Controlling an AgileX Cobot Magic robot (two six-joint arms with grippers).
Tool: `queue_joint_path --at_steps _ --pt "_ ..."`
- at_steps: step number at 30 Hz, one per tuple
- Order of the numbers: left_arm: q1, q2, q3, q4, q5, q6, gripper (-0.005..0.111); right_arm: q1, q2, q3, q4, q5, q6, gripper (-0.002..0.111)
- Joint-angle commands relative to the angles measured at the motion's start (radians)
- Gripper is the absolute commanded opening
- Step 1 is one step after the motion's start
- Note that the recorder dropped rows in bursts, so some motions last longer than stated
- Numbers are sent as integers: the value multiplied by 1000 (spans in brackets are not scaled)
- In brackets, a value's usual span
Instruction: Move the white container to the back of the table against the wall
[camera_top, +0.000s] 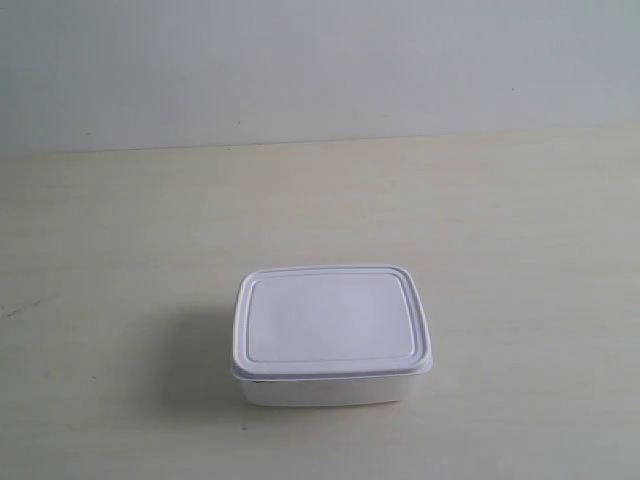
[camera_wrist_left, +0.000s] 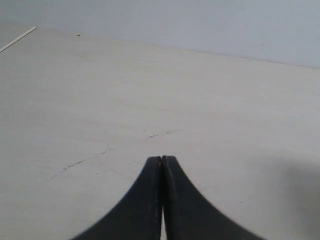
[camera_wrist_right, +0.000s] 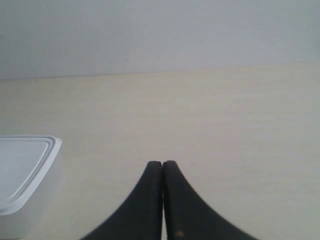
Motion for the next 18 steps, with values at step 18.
queue_joint_path --at_steps 18 --pt "-5 -6 0 1 -14 5 0 3 -5 -383 621 -667 244 0"
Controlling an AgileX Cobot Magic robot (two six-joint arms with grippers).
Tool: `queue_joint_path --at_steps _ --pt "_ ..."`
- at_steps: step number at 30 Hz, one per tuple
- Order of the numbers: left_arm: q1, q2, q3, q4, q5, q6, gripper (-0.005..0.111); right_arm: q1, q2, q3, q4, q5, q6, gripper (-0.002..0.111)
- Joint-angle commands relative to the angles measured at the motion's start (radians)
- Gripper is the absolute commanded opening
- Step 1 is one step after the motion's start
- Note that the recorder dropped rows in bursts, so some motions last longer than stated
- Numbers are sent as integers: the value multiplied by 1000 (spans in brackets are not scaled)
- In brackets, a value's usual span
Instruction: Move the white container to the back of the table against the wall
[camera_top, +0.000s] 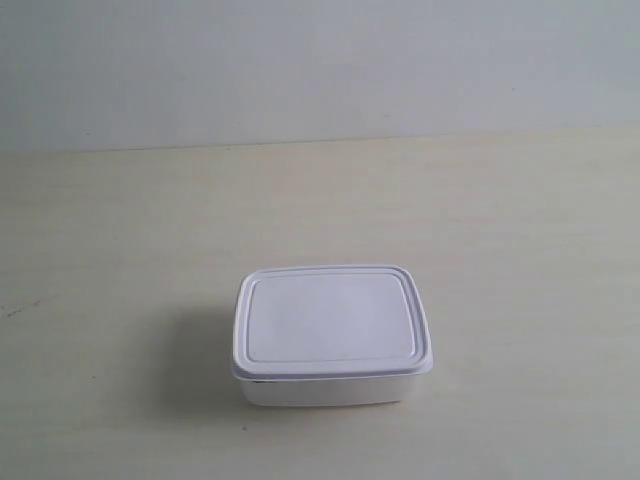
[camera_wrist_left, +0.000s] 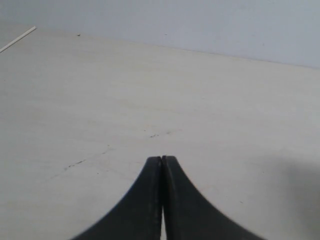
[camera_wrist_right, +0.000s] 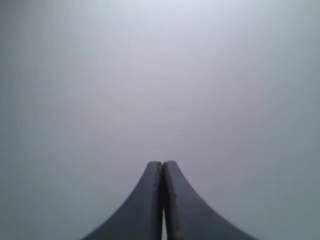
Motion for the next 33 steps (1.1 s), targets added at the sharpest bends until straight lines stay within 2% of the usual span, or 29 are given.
queue_joint_path --at_steps 1,5,7,10,12,15,17,19,21,27,33 --pt "-5 -6 0 1 -14 5 0 3 7 -240 -9 243 -297 0" --pt "-5 -6 0 1 -14 5 0 3 124 -491 -9 524 -680 0" --pt "-5 -6 0 1 -14 5 0 3 209 -606 -18 636 -734 0" --pt "-22 -6 0 1 -14 5 0 3 340 -739 -146 777 -677 0" --pt "-29 -6 0 1 -14 5 0 3 432 -813 -283 907 -533 0" --pt "-34 -6 0 1 -14 5 0 3 576 -912 -517 1185 -200 0" --pt "-34 -6 0 1 -14 5 0 3 660 -937 -639 1313 -79 0" --pt "-34 -6 0 1 -14 5 0 3 724 -939 -685 1377 -79 0" --pt "-34 -6 0 1 -14 5 0 24 773 -939 -693 1425 -129 0" --pt "-34 -6 0 1 -14 5 0 173 930 -907 -693 1561 -293 0" --pt "-35 -6 0 1 -14 5 0 262 1033 -842 -628 1579 -404 0"
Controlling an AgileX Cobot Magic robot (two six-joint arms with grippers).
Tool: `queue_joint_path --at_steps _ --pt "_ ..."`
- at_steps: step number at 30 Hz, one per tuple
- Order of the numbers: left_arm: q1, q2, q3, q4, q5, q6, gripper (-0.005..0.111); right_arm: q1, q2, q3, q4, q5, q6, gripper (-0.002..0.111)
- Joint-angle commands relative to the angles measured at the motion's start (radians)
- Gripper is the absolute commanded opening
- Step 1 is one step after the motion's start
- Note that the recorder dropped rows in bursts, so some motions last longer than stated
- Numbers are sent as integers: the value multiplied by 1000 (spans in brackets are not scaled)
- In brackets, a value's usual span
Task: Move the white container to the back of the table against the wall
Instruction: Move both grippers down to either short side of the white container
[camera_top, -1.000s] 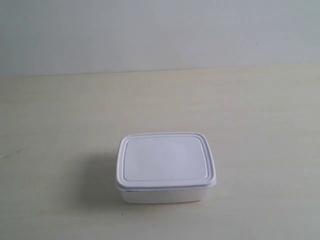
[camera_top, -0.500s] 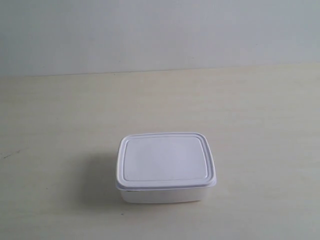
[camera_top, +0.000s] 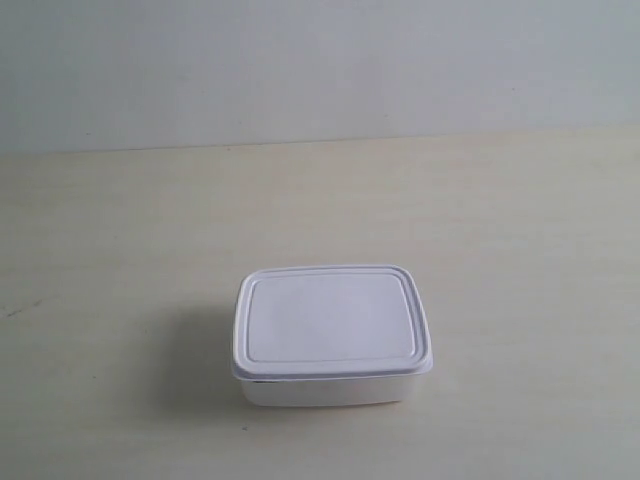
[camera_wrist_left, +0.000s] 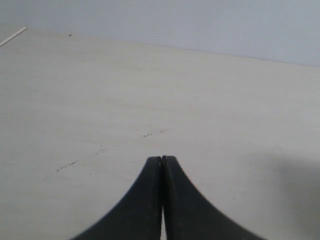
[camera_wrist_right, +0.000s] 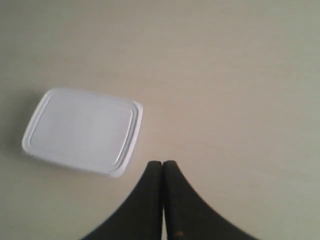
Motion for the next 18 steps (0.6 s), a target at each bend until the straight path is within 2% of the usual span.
queue_joint_path --at_steps 1,4,9,13,18 --pt "-6 -6 0 -1 -11 5 0 53 58 45 69 7 -106 0" --pt "-6 -2 -42 -1 22 5 0 100 63 65 114 3 -155 0" --pt "-6 168 -253 -1 79 5 0 218 63 64 110 8 -159 0" --pt "-6 364 -478 -1 146 5 0 300 63 64 84 19 -156 0" --pt "-6 593 -769 -1 159 5 0 380 58 64 81 53 -153 0"
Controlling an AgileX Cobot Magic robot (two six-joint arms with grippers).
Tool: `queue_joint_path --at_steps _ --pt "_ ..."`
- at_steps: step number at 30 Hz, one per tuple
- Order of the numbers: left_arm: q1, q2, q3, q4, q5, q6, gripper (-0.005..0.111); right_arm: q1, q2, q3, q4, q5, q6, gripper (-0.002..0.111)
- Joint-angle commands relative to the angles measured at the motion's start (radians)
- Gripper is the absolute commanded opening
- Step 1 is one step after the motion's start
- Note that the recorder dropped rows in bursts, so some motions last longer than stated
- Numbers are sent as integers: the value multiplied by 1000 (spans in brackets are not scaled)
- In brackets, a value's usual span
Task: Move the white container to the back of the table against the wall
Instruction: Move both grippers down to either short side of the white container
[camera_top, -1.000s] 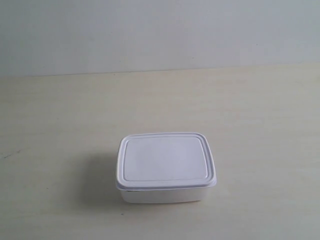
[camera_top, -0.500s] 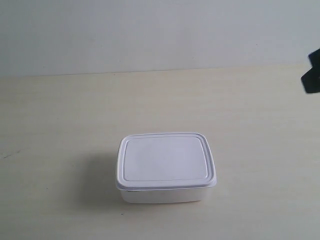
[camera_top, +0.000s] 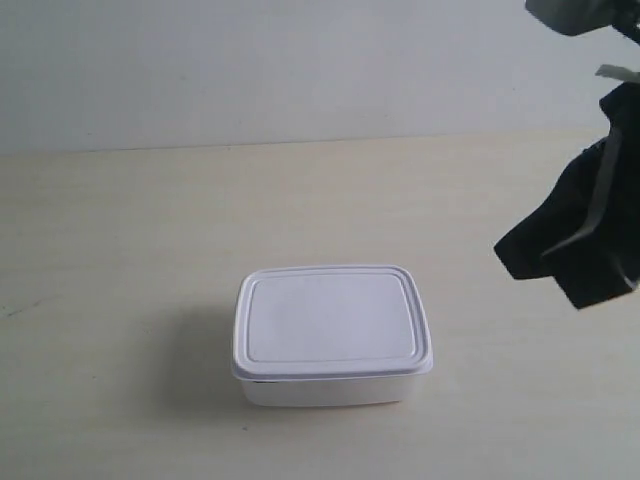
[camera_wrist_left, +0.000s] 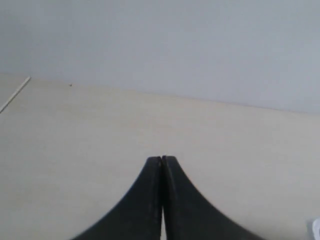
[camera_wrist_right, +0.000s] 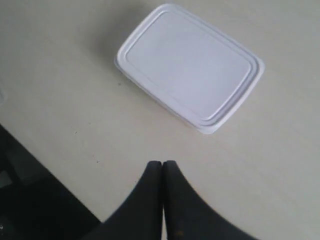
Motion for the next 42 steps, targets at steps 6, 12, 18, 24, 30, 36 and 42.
queue_joint_path --at_steps 6,12,18,24,30,36,42 --pt "-4 282 -364 -1 -28 5 0 138 -54 8 -40 22 45 0" --pt "-4 294 -371 -1 -32 5 0 240 -124 55 -238 16 185 0" --pt "-4 294 -371 -1 -32 5 0 310 -160 120 -179 -16 185 0" --pt "-4 294 -371 -3 -38 3 0 310 -116 208 -125 -27 166 0" --pt "-4 301 -371 -85 -72 -68 0 310 -51 274 -113 -159 166 0" --pt "-6 377 -341 -343 211 56 0 310 63 280 -113 -275 217 0" --pt "-32 489 -165 -848 428 432 0 310 195 303 -177 -356 342 0"
